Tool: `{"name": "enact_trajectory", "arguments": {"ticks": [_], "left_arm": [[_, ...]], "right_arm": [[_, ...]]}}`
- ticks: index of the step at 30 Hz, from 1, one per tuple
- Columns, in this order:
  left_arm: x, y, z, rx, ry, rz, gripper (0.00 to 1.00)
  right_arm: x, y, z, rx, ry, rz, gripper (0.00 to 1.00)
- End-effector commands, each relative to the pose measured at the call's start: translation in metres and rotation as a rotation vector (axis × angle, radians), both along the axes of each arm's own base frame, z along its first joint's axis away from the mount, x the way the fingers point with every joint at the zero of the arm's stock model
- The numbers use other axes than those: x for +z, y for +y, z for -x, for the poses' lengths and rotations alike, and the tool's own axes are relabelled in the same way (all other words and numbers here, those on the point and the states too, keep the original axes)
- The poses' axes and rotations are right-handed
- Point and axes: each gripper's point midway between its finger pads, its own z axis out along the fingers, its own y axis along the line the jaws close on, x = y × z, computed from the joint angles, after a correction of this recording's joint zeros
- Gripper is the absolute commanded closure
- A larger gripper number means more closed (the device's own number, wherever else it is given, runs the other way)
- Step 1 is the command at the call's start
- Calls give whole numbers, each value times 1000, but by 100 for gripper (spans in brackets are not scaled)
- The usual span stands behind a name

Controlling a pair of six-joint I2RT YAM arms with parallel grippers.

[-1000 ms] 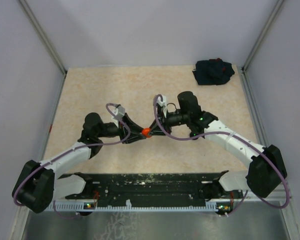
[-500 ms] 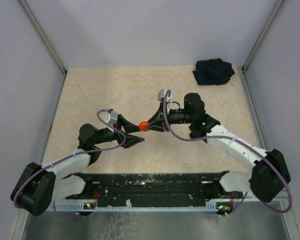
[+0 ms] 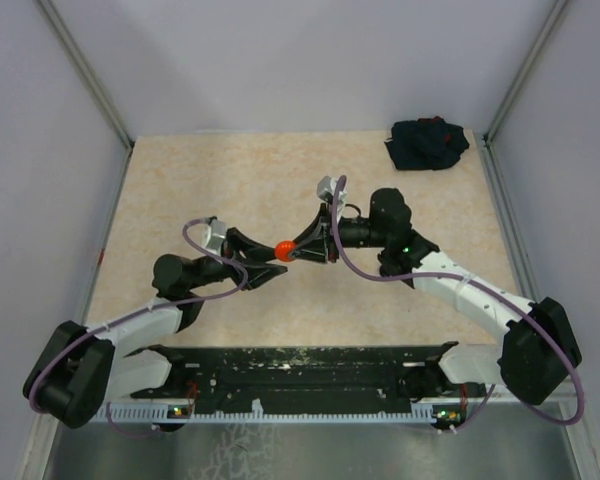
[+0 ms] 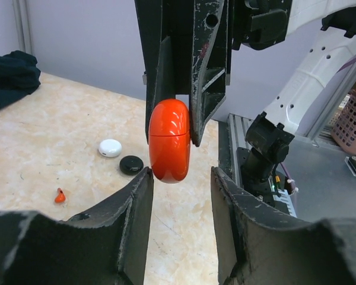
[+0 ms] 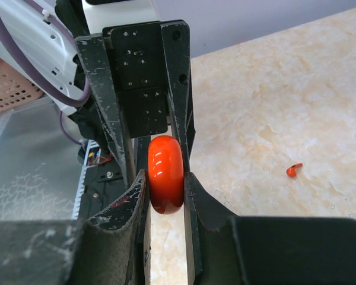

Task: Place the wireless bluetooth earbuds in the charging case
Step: Open the charging case.

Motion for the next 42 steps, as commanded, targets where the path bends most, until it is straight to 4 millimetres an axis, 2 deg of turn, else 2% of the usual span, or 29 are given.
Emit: {"name": "enact_trajectory", "arguments": {"ticks": [1,7,10,17,23,29,42], "left_arm": [[13,-1,1,-11,-32,36,53],[15,-2,4,-30,-27,44,54],[15,-2,4,-39,-26,40,62],[10,-2,6,-47,-31,28,100],[7,-2,9,-54,-50,5,100],[4,-2,12,-67,-59,-27,100],[-3,-2,17,-87,-52,-51,100]], "right_arm": [[21,3,7,23,-68,-54,100],[15,6,10,37,-85,-25,100],[14,6,10,41,-85,-24,100],[17,6,14,56,-86,-28,98],[19,3,14,39,-91,-22,74],[21,-2,4,-24,-102,-11,58],[19,-17,-12,-120,-102,11,56]]}}
